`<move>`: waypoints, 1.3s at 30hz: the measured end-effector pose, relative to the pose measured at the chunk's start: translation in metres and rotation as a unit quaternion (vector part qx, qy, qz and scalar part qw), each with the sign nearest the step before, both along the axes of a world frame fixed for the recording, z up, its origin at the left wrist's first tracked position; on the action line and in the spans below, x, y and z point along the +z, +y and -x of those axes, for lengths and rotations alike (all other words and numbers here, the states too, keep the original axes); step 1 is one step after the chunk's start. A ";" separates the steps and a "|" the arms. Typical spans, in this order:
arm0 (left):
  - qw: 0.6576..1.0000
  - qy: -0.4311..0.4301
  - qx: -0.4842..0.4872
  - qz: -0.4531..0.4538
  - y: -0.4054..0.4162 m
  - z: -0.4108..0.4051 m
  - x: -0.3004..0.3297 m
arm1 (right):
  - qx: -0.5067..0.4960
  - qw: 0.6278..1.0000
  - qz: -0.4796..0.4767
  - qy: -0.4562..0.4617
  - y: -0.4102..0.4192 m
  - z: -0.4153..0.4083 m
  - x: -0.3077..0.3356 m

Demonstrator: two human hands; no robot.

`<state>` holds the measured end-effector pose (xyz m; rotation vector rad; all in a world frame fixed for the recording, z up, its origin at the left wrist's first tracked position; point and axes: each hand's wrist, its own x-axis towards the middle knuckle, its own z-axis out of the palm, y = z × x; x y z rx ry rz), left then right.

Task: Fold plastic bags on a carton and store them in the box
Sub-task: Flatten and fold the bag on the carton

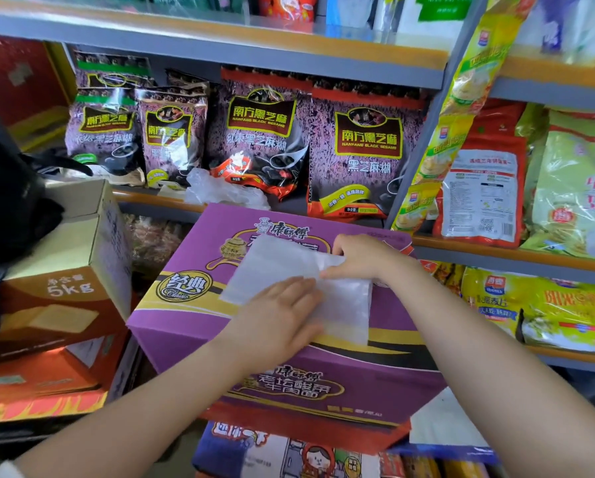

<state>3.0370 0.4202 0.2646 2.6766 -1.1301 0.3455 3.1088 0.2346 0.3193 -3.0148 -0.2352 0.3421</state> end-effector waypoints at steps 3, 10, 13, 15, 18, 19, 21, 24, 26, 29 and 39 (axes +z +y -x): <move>0.999 -0.017 -0.047 0.006 0.001 0.021 -0.006 | -0.016 0.999 -0.003 0.033 -0.006 0.020 0.002; 0.994 -0.033 -0.073 0.074 0.014 0.032 -0.029 | -0.099 0.908 -0.401 0.070 -0.027 0.085 -0.006; 0.987 -0.041 -0.087 0.126 0.016 0.033 -0.031 | -0.107 0.871 -0.465 0.117 -0.032 0.106 -0.002; 0.981 0.005 -0.091 0.171 0.019 0.035 -0.027 | -0.117 0.811 -0.541 0.188 -0.039 0.116 -0.001; 0.951 0.136 -0.034 0.275 0.023 0.040 -0.009 | -0.057 0.826 -0.537 0.162 -0.043 0.129 -0.002; 0.937 0.166 -0.006 0.308 0.023 0.040 -0.006 | -0.031 0.858 -0.501 0.107 -0.042 0.130 -0.004; 0.917 0.196 0.033 0.345 0.022 0.036 0.000 | -0.022 0.899 -0.436 0.022 -0.039 0.129 -0.011; 0.910 0.240 0.049 0.335 0.022 0.027 0.009 | 0.010 0.916 -0.396 -0.064 -0.026 0.125 -0.014; 0.916 0.246 0.067 0.309 0.023 0.019 0.011 | -0.028 0.896 -0.438 -0.065 -0.019 0.124 -0.013; 0.931 0.240 0.096 0.258 0.020 0.008 0.018 | -0.117 0.886 -0.448 -0.041 -0.015 0.115 -0.025; 0.968 0.104 0.225 0.040 0.008 -0.010 0.018 | -0.219 0.951 -0.195 -0.098 0.003 0.079 -0.028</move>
